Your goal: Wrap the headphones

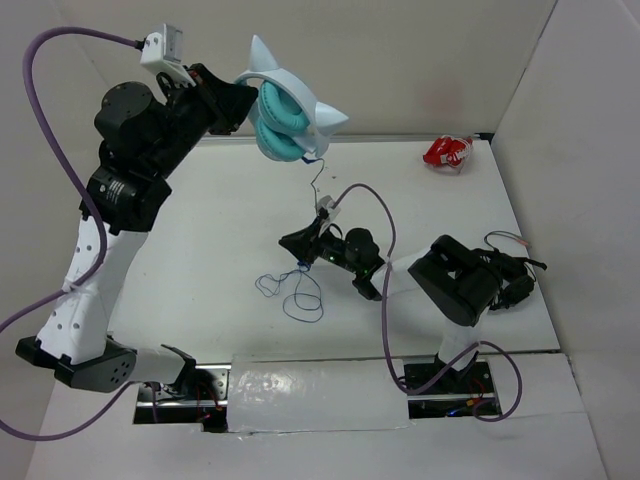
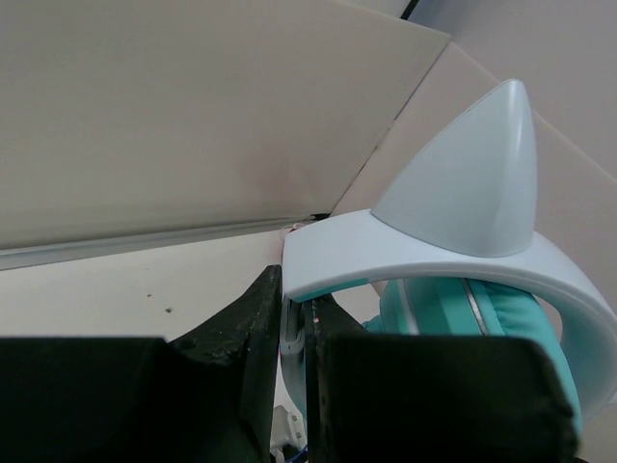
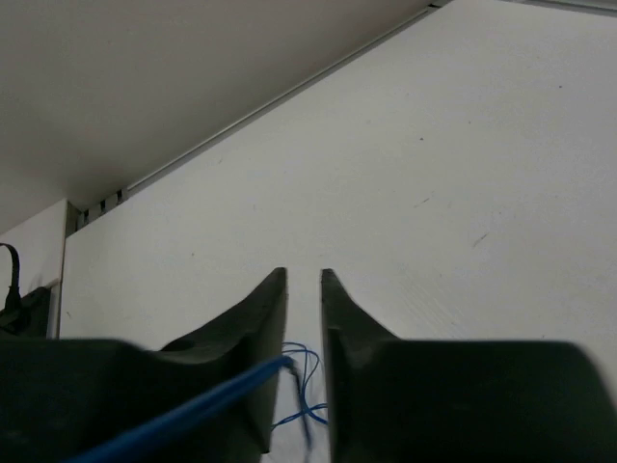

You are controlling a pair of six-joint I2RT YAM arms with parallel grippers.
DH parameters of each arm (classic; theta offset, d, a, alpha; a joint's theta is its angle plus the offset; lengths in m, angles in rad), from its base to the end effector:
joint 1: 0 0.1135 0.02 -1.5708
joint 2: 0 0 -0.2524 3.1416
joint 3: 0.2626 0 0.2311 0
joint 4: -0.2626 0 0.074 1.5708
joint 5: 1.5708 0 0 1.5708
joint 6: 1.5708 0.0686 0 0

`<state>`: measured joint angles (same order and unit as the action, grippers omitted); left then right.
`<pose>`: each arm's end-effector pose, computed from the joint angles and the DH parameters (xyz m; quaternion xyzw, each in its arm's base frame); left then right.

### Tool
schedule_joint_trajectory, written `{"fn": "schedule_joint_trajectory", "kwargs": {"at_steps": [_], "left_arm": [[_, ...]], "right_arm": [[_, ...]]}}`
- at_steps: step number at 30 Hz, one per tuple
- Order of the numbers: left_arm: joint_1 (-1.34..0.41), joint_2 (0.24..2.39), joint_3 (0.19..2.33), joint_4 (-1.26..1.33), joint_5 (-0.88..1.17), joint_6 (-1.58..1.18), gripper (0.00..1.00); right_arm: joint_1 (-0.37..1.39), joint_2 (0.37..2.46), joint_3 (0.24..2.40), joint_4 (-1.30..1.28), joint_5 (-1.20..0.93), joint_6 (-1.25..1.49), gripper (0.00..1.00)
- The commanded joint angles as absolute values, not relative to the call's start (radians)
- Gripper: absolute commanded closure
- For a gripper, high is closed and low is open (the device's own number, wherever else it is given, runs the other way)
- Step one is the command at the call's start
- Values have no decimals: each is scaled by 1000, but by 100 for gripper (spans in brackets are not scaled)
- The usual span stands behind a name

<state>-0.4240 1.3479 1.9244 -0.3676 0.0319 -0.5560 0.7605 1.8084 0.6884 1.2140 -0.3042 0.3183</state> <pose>0.2343 -0.1082 0.5612 -0.0291 0.6289 -0.3745 0.6807 0.2535 0.2696 0.1972 -0.2552 0.6246 0.4630 0.5748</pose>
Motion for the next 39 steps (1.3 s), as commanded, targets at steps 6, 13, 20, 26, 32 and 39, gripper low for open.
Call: {"fn": "schedule_joint_trajectory", "kwargs": {"at_steps": [6, 13, 20, 26, 32, 39], "left_arm": [[-417, 1267, 1889, -245, 29, -606, 100], [-322, 1135, 1521, -134, 128, -660, 100], [-206, 1184, 1335, -25, 487, -499, 100], [-209, 1261, 1253, 25, 785, -258, 100], [-300, 1333, 1232, -106, 548, -169, 100], [-365, 1416, 1192, -112, 368, -201, 100]], "right_arm": [[637, 1747, 644, 1235, -345, 471, 100], [384, 1583, 588, 1037, -536, 474, 100], [273, 1477, 924, 152, -739, 119, 100], [201, 1594, 1153, -248, -787, 25, 100], [172, 1704, 1504, -497, -672, 12, 100], [253, 1709, 1670, -613, -549, 24, 100]]}}
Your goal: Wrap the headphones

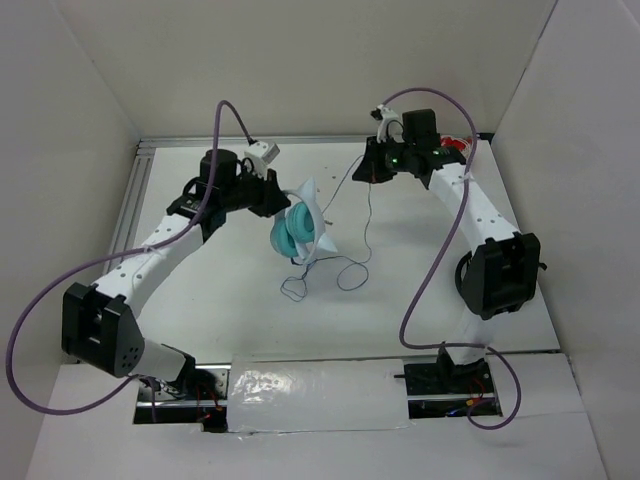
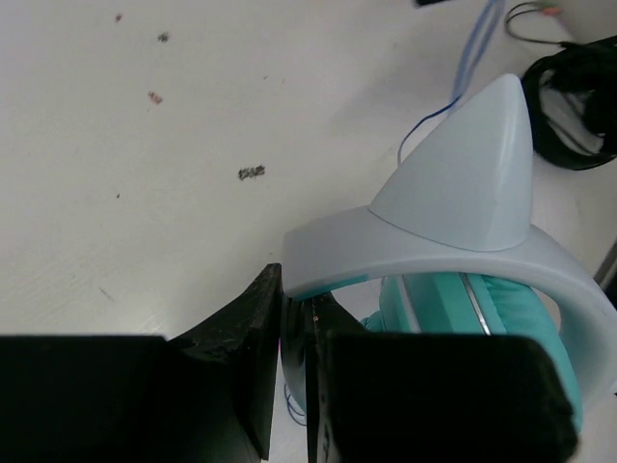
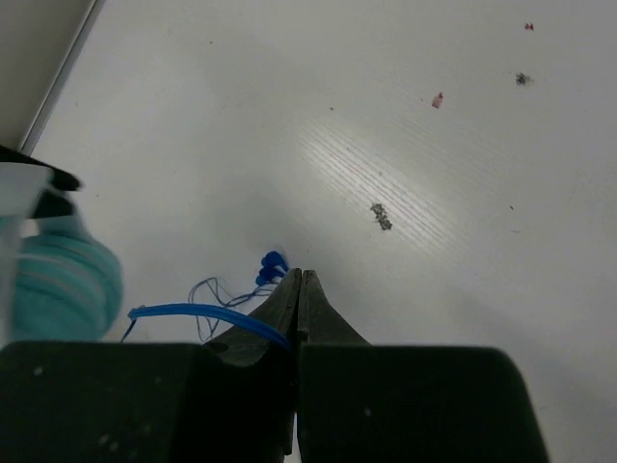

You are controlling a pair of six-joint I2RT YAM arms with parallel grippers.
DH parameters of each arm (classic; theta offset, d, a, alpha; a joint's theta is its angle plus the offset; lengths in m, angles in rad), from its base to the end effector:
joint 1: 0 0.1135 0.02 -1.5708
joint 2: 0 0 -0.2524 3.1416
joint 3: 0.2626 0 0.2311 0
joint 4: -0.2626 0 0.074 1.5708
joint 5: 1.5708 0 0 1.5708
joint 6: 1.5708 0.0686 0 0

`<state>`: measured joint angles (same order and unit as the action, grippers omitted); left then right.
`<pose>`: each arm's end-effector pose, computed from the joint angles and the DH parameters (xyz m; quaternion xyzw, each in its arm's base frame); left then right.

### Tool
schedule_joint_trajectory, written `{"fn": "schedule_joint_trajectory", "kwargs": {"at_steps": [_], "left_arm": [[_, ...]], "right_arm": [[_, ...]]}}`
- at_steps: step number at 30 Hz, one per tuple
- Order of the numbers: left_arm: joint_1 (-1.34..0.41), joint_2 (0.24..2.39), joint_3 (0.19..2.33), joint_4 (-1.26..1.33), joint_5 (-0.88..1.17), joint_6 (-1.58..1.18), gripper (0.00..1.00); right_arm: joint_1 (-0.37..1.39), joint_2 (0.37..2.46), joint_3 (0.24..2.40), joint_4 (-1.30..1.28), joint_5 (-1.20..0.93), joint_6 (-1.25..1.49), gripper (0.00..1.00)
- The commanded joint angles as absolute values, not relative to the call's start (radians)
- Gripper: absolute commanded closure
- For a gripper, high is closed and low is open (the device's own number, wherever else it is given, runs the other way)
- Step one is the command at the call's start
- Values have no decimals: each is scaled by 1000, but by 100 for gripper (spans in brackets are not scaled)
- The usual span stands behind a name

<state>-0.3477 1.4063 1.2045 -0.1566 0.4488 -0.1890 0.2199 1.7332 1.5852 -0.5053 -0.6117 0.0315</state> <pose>0.3062 -0.1426 0.3289 0.1899 0.7886 -0.3236 0.4871 0.3757 0.1243 0.3099 -0.2132 0.8387 0.3208 0.3851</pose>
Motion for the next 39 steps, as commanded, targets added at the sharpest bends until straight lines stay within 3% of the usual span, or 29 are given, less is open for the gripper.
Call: {"fn": "schedule_joint_trajectory", "kwargs": {"at_steps": [1, 9, 17, 22, 29, 35, 39], "left_arm": [[-374, 1426, 1190, -120, 303, -222, 100], [-399, 1581, 1301, -281, 5, -417, 100], [-390, 1680, 1437, -480, -165, -730, 100], [-377, 1694, 1520, -600, -213, -963, 100], [-365, 1571, 1430, -457, -89, -991, 100], [-347, 1419, 1361, -399, -61, -1040, 100], [-353, 1301, 1292, -310, -25, -1039, 100]], "right_arm": [[259, 1703, 1698, -621, -539, 29, 100], [440, 1548, 1677, -606, -359, 19, 100], [616, 1490, 1522, -543, -390, 25, 100], [722, 1468, 1401, -462, -478, 17, 100], [775, 1490, 1269, -349, -551, -51, 96], [814, 1352, 1008, -17, -468, -109, 74], [850, 1276, 829, 248, -390, -126, 67]]}}
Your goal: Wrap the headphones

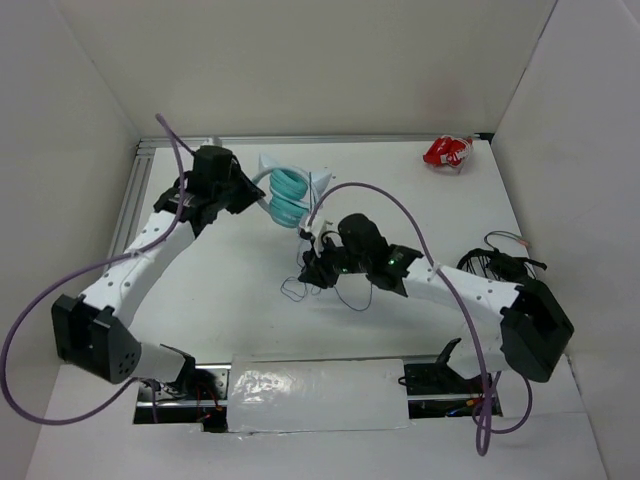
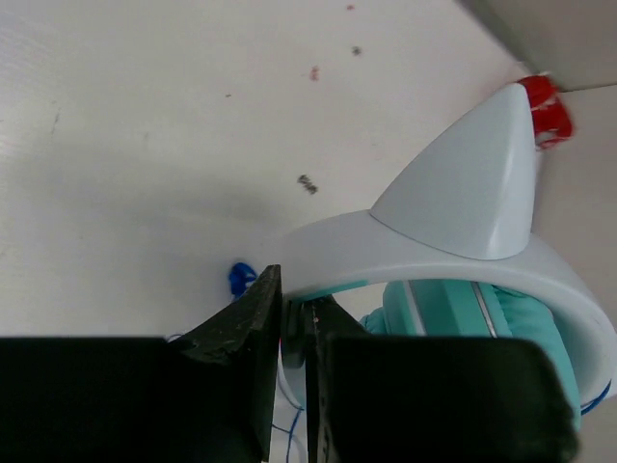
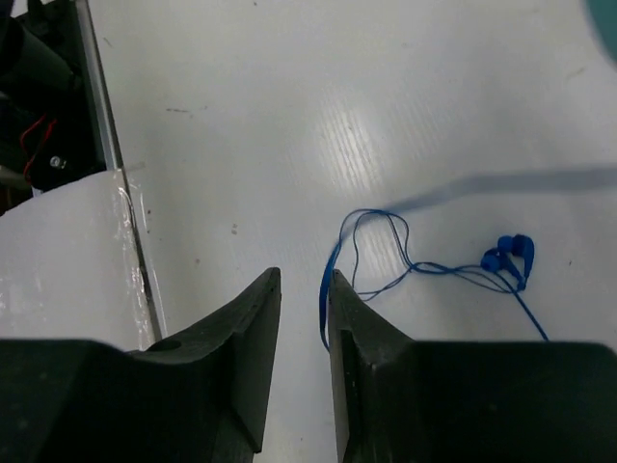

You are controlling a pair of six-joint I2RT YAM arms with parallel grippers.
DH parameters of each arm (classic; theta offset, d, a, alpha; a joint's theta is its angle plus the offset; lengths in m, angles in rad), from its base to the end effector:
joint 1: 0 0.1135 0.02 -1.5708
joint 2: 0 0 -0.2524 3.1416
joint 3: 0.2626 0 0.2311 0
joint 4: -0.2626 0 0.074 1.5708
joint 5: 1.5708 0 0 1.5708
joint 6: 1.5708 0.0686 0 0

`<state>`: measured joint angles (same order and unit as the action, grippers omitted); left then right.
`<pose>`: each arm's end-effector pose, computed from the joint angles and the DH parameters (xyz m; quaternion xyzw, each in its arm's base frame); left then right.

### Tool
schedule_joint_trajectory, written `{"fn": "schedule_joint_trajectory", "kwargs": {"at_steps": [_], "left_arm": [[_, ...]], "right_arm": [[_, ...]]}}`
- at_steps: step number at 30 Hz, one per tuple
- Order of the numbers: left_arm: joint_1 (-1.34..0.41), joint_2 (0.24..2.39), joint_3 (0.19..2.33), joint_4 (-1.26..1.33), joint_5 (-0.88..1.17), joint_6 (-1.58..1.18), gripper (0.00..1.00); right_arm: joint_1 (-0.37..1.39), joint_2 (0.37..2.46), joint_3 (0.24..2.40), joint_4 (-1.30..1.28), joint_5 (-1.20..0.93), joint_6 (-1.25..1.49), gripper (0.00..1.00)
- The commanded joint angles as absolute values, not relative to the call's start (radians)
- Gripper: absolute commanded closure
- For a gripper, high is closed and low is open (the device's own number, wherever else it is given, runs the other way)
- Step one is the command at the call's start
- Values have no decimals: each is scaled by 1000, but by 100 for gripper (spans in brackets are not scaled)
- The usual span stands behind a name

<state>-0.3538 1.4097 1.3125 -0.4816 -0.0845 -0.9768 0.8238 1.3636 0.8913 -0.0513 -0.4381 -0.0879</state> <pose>0.3084 -0.1077 0.3228 -0.2884 0.8303 -0.2643 0.3970 0.1906 0.2487 0.2443 -0.4697 0.7112 0.3511 0.3877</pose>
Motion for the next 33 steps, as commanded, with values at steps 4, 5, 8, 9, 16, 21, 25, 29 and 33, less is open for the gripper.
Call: {"fn": "schedule_joint_trajectory", "kwargs": {"at_steps": [4, 5, 8, 9, 16, 21, 25, 29, 33], "left_arm": [[-357, 1215, 1235, -255, 23, -1028, 100], [-359, 1183, 1226, -241, 43, -1025, 100], [-357, 1126, 1206, -221, 66, -1031, 100], [-357, 1112, 1203, -218, 69, -1029, 100], [-351, 1026, 1198, -176, 167, -988, 100], [-325, 1003, 1167, -39, 479, -873, 100], [-299, 1045, 1192, -25, 692, -792, 100], [-293, 1127, 1223, -84, 805, -646, 100], [-287, 1163, 1197, -120, 842, -519, 100]], "right_arm": [[854, 1264, 740, 415, -370, -104, 62], [854, 1269, 701, 501, -367, -98, 61], [859, 1290, 603, 740, -310, -63, 59], [859, 1299, 579, 805, -293, -37, 57], [828, 1469, 600, 945, -250, -3, 63], [694, 1578, 600, 1132, -431, 213, 89], [574, 1566, 632, 1075, -534, 262, 100], [467, 1520, 675, 909, -641, 235, 100], [397, 1467, 750, 697, -623, 207, 100]]}}
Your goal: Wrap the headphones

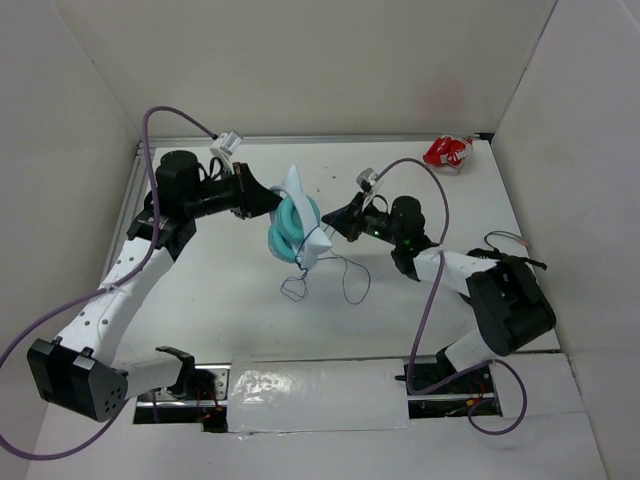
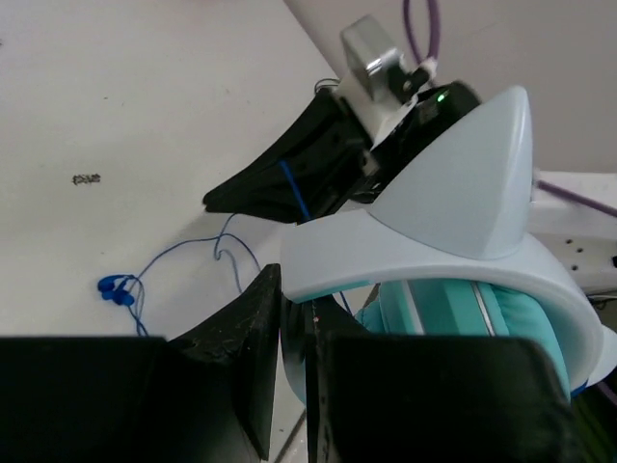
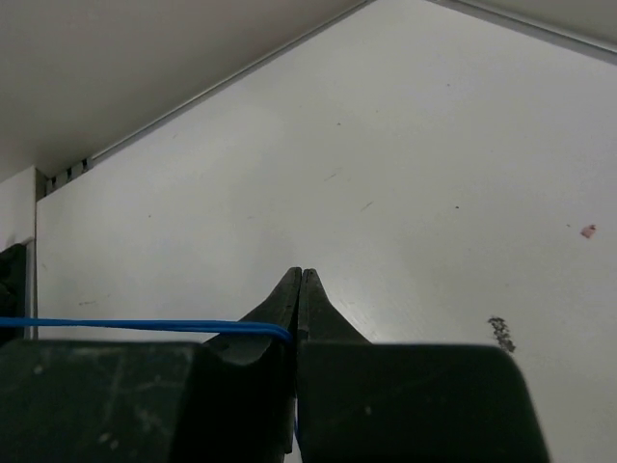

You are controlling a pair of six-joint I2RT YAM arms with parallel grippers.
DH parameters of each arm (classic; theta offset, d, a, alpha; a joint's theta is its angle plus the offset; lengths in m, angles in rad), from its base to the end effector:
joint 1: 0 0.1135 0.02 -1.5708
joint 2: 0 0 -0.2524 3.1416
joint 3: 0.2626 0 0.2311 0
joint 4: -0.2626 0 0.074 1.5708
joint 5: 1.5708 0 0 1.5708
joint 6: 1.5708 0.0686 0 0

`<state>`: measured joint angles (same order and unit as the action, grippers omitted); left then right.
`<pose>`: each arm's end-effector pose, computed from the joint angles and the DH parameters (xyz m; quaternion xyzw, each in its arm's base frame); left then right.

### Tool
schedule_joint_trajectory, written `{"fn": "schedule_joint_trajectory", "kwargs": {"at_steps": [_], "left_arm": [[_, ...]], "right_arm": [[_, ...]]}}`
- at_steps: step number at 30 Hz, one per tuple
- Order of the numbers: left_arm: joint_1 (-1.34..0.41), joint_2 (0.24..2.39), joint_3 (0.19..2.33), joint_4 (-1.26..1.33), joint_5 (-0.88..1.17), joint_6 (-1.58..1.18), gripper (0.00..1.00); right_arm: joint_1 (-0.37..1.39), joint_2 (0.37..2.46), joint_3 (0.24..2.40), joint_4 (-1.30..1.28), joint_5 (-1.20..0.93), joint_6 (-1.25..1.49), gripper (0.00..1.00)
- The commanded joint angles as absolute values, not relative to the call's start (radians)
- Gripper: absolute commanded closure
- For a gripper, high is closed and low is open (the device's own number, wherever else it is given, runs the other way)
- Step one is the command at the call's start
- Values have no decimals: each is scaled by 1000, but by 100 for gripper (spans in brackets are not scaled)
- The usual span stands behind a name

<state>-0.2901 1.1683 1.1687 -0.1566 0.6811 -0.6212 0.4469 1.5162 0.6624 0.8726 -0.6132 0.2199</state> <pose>0.2464 -0.1186 0.3860 0.0960 0.7424 -0.4975 0.4383 0.2789 0.1774 0.2392 -0.2897 0.6391 0.4224 0.5738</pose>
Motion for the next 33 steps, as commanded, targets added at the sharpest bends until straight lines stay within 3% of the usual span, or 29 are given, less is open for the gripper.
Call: {"fn": "schedule_joint_trajectory", "kwargs": {"at_steps": [1, 3, 4, 8, 14, 25, 33], "left_arm": [[-288, 1160, 1183, -123, 827, -471, 100], [-291, 1154, 1140, -144, 770, -433, 100], [-291, 1155, 1109, -172, 626, -417, 100], [-295, 1166, 1072, -209, 533, -371, 100], [-344, 1202, 1063, -209, 552, -253, 100], [-400, 1428, 1178, -362, 143, -307, 100], [-423, 1509, 1291, -494, -158, -523, 100]], "right_arm": [[381, 1448, 790, 607, -626, 180, 100], [351, 1439, 915, 351, -573, 187, 100], [336, 1437, 1008, 172, -575, 164, 100], [327, 1424, 1144, -70, -568, 137, 100], [347, 1433, 1359, -289, -586, 81, 100], [437, 1445, 1503, -537, -537, 49, 98], [494, 1497, 1493, -549, -757, 57, 95]]}}
